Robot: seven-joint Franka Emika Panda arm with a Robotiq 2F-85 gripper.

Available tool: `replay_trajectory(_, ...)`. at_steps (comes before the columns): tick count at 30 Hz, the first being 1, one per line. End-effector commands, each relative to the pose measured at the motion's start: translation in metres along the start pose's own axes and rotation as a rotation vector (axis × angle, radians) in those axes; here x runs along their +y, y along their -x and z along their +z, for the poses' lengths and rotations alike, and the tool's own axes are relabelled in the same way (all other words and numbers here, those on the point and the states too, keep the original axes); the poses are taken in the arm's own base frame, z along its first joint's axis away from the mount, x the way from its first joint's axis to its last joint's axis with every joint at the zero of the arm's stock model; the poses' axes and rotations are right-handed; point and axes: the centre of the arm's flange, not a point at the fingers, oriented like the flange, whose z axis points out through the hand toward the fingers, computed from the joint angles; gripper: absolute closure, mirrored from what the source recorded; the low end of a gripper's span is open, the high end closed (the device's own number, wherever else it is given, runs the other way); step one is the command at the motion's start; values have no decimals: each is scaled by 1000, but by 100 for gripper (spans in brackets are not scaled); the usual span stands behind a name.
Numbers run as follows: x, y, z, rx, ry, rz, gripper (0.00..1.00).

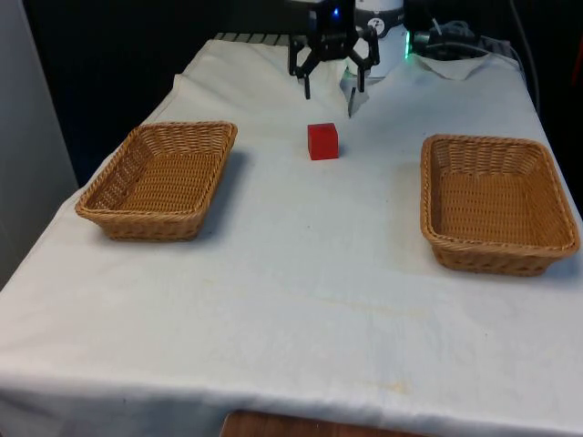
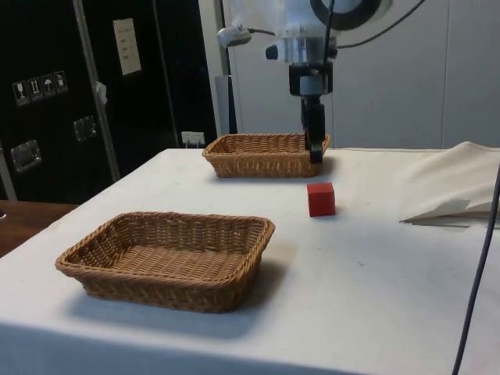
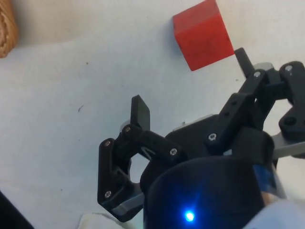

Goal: Pick up the red cube and place it into the right basket.

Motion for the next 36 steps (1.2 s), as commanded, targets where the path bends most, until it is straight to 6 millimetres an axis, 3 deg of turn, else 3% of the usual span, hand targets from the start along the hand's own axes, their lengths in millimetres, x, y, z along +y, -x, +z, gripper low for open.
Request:
replay_trajectory(1,0,2,3,11,7,-4,0)
replay_trajectory(25,2,3,70,-6,104,-6,0)
replay_trajectory(36,4,4,88,-30,126,-3,0)
